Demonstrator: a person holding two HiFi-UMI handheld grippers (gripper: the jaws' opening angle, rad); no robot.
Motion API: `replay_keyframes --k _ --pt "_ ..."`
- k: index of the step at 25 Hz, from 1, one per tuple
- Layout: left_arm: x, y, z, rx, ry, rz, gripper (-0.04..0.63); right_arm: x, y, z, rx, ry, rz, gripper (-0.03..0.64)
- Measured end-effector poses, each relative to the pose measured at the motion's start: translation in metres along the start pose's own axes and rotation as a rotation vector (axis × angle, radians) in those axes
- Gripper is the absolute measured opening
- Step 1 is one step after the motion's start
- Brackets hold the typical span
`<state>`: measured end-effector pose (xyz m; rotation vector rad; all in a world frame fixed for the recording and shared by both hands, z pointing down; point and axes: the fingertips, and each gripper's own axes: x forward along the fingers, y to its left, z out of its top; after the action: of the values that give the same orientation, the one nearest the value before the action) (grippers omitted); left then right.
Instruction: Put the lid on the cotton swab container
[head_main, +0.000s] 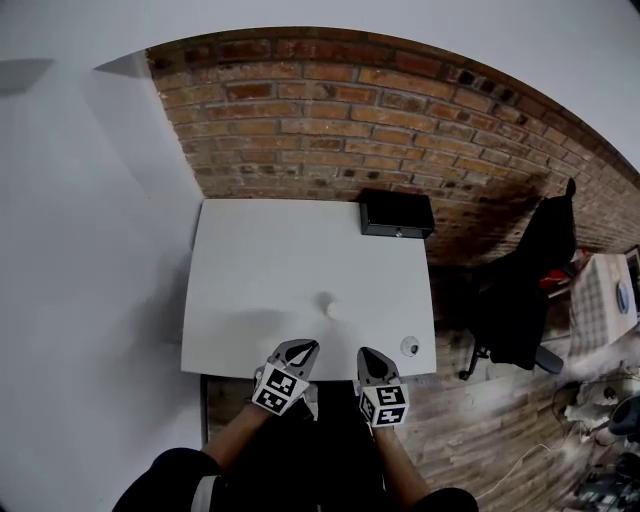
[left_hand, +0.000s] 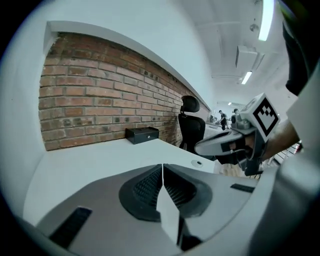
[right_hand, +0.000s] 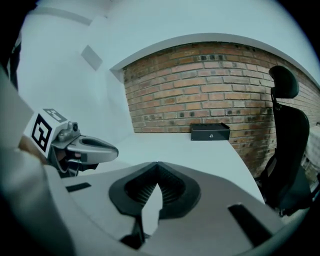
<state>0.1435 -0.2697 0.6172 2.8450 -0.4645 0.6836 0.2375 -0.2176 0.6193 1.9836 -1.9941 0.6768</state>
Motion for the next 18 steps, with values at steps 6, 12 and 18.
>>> replay_keyframes --k 6,12,18 --pt "-0.017 -0.016 -0.006 -0.005 -0.012 -0.018 0.020 -0.014 0.014 -0.015 0.010 -0.002 0.007 0.021" --pt "-0.021 -0.023 -0.014 -0.012 -0.005 -0.023 0.020 -0.017 0.018 -0.022 0.006 0.003 0.009 0.021" --pt "-0.019 -0.023 -0.018 -0.016 0.006 -0.024 0.020 -0.016 0.018 -0.026 0.009 0.019 0.008 0.021"
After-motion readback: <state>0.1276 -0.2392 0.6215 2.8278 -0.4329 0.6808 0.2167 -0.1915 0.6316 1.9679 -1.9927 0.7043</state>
